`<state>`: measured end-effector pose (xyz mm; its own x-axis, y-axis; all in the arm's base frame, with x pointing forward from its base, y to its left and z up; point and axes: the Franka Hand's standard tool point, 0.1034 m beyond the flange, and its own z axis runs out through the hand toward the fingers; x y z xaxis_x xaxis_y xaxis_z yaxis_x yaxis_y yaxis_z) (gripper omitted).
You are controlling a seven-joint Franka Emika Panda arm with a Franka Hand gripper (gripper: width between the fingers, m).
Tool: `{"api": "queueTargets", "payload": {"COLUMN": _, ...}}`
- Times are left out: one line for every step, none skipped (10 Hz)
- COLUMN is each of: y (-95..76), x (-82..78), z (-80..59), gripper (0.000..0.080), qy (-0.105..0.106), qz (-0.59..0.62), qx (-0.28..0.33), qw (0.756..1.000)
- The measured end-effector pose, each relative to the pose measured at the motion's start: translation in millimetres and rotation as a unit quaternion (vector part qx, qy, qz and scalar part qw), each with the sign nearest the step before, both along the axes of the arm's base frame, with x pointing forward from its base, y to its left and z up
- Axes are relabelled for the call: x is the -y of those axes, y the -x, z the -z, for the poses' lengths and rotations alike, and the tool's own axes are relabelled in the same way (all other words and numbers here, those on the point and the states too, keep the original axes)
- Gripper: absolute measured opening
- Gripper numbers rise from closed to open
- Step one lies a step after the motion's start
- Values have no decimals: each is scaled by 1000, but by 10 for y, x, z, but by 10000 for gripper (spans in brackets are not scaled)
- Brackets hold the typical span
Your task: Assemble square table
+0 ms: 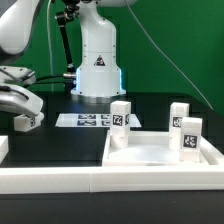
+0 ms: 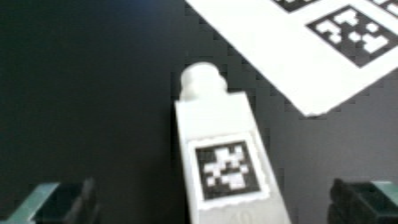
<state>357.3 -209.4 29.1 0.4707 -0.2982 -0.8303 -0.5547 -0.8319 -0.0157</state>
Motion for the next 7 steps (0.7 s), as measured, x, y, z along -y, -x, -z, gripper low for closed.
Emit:
{"api": "queueTargets", "payload": {"y": -35, "x": 3, "z": 17, "gripper": 649, "qy": -14, "qz": -1, "qx": -24, "qw": 1000}}
{"api": "queueTargets", "payload": {"y": -94, "x": 5, "z": 31, "gripper": 649, "qy": -13, "qz": -7, "qx": -21, "qw": 1000}}
{"api": "queueTargets", "payload": {"y": -142, "x": -31, "z": 18, "gripper": 649, "qy": -12, "qz": -13, "qx": -14, "qw": 1000}}
{"api": "queueTargets", "payload": {"y": -166, "x": -52, "z": 28, "gripper": 649, "qy": -11, "qz": -16, "qx": -11, "qw": 1000}}
{"api": "queueTargets", "payload": {"y": -156, "x": -41, "z": 33, "gripper": 649, "qy": -11, "qz": -15, "qx": -12, "qw": 1000}}
{"api": "queueTargets", "payload": {"y": -154, "x": -34, "z": 35, "gripper": 649, "qy": -10, "qz": -14, "qx": -12, "qw": 1000}}
{"api": "queueTargets", "payload": {"y": -155, "x": -31, "z": 37, "gripper": 649, "qy": -10, "qz": -14, "qx": -11, "qw": 1000}}
